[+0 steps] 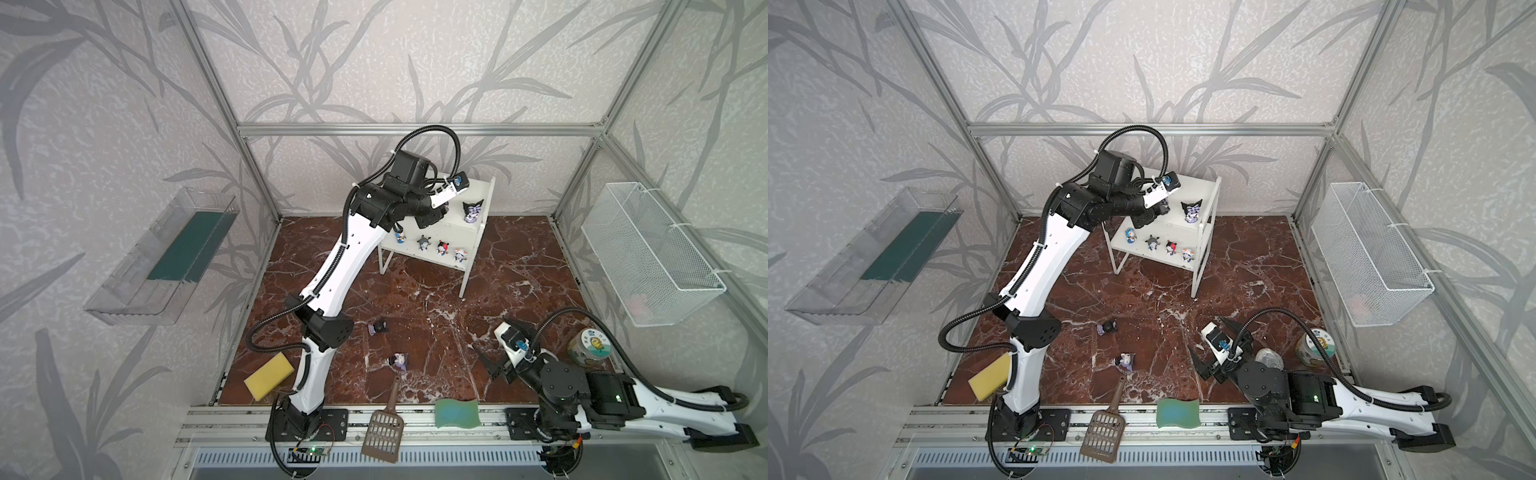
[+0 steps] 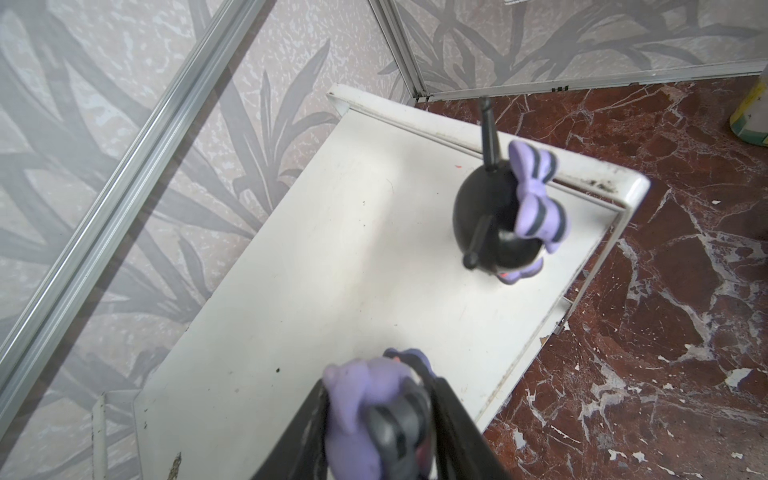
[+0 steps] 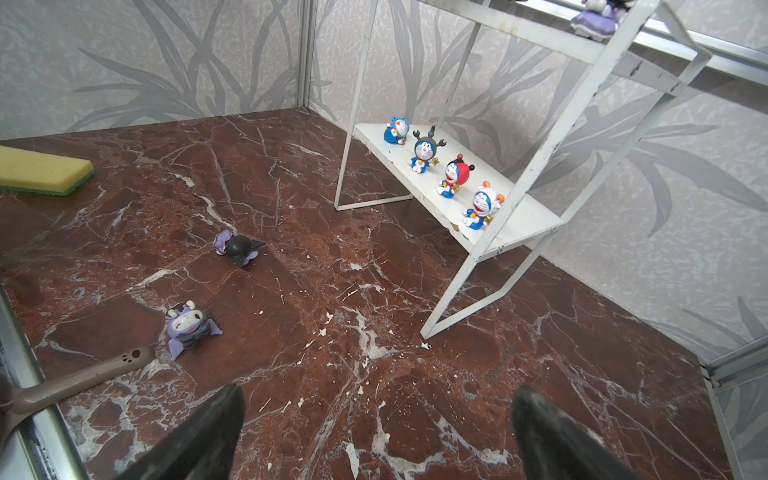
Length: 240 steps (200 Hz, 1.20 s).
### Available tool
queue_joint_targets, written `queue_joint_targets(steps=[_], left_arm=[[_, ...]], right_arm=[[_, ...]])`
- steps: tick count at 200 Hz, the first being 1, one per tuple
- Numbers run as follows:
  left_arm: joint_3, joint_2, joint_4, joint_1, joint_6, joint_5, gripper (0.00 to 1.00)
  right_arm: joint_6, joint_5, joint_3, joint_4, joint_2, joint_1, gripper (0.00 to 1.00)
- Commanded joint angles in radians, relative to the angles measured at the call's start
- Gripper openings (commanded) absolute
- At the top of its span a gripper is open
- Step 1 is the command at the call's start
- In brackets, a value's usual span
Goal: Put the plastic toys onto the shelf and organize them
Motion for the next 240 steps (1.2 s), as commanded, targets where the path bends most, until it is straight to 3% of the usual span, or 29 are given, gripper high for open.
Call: queue_joint_targets(steps=[1, 97, 141, 168, 181, 201, 219, 240], left_arm=[[0.031, 0.017, 0.006, 0.001, 0.014, 0.041, 0.43], [0.034, 0.023, 0.022, 0.007, 0.006, 0.065, 0.46], [0.036, 0.013, 0.018, 0.011, -0.004, 0.068, 0.41], [0.035, -0.028, 0.020, 0.013, -0.034, 0.042, 0.45], [0.004, -0.076, 0.024, 0.014, -0.057, 0.011, 0.52], [-0.178, -0.223, 0.082, 0.014, -0.105, -0.052, 0.65], [-0.497, -0.428, 0.250, 0.015, -0.149, -0.109, 0.76], [-0.876, -0.700, 0.490, 0.014, -0.228, -0.181, 0.97]], right_arm=[[-0.009, 0.027, 0.007, 0.001, -0.002, -0.004, 0.99], [0.000, 0.000, -0.006, 0.010, 0.012, -0.028, 0.99], [0.004, -0.014, -0.018, 0.018, 0.016, -0.034, 0.99], [0.009, -0.033, -0.024, 0.033, 0.046, -0.043, 0.99], [0.015, -0.053, -0.028, 0.047, 0.068, -0.048, 0.99], [0.030, -0.088, -0.028, 0.066, 0.113, -0.059, 0.99], [0.050, -0.153, -0.021, 0.079, 0.176, -0.090, 0.99], [0.074, -0.238, -0.010, 0.121, 0.272, -0.116, 0.99]])
